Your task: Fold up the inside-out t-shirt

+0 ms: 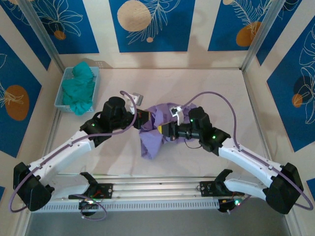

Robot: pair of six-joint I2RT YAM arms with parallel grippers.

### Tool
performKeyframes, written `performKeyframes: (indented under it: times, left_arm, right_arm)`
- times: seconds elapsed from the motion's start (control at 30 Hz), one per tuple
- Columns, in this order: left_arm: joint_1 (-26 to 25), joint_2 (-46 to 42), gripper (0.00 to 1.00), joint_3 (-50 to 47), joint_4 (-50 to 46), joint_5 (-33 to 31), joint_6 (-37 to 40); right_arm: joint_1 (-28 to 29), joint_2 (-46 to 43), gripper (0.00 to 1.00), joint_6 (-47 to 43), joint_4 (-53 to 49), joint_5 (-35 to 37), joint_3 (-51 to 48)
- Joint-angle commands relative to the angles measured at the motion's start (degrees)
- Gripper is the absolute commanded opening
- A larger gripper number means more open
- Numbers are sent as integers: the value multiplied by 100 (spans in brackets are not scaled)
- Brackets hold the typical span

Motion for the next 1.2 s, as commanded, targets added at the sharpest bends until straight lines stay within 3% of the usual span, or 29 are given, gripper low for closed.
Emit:
performKeyframes:
  times: [0.0, 0.1, 0.3, 0.5, 0.67, 0.73, 0.93, 1.07, 1.17]
  left_arm:
    - [43, -160, 0, -84, 30, -254, -45]
    - [128, -195, 2, -138, 49, -138, -130]
    - [201, -324, 22, -275, 168, 142, -153]
    - [228, -758, 46, -301, -148, -48, 385]
    - [225, -1194, 58, -233, -480, -227, 754]
    - [227, -1255, 58, -241, -401, 139, 751]
    - [195, -651, 50, -119, 287, 2148, 212]
    - [197, -362, 49, -120, 599, 2517, 150]
    - [195, -186, 49, -62, 569, 2451, 154]
  right_arm:
    - [-289, -219, 0, -275, 1554, -1290, -305]
    - [-431, -200, 0, -423, 1937, -1701, -389]
    - [-630, -48, 0, -452, 2448, -2115, -422]
    - [-711, -3, 0, -727, 2023, -2031, -254]
    - [-733, 0, 0, -764, 1991, -1997, -267]
    - [-729, 18, 0, -781, 1981, -1995, -276]
    - [-717, 28, 0, -851, 1934, -1971, -277]
    - [-723, 12, 0, -860, 1905, -1978, -276]
    - [-725, -3, 0, -869, 1885, -1973, -293]
